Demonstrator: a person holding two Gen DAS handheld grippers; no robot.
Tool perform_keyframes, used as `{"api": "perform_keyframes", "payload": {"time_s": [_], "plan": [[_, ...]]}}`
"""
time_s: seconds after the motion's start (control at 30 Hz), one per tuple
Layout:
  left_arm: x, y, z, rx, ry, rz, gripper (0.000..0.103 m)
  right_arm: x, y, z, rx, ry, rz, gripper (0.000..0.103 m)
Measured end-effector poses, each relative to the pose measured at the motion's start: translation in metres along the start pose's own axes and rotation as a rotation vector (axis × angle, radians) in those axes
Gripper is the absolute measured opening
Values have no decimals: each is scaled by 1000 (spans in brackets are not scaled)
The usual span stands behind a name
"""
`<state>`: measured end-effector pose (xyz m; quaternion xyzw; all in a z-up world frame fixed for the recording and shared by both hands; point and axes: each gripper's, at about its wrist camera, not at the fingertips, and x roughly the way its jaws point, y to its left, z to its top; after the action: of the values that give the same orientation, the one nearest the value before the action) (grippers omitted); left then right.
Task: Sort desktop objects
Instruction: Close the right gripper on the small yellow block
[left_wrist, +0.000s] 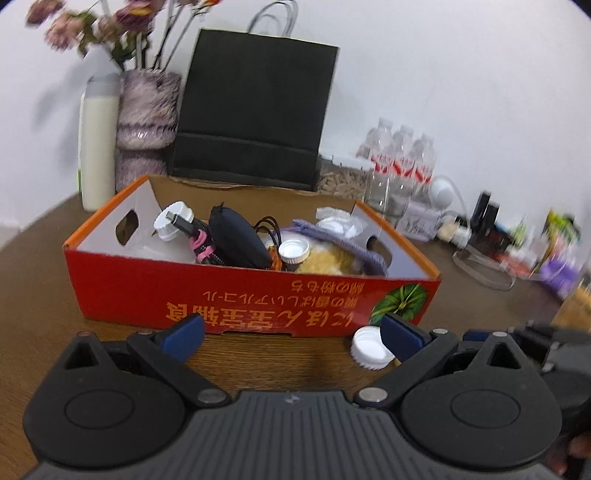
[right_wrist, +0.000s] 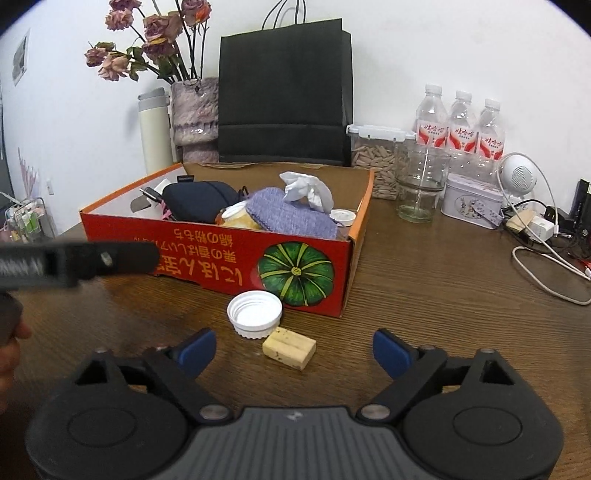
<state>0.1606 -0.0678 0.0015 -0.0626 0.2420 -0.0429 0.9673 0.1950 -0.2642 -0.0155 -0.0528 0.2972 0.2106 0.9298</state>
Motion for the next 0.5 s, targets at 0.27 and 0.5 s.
{"api": "perform_keyframes", "payload": {"time_s": [0.27,0.5], "plan": [[13,-19,-6,87,9,4,89,12,5,-3,-38,43,3,55],[24,-32,-7,111,36,-20,83,16,1,-3,-41,52,8,34]]}}
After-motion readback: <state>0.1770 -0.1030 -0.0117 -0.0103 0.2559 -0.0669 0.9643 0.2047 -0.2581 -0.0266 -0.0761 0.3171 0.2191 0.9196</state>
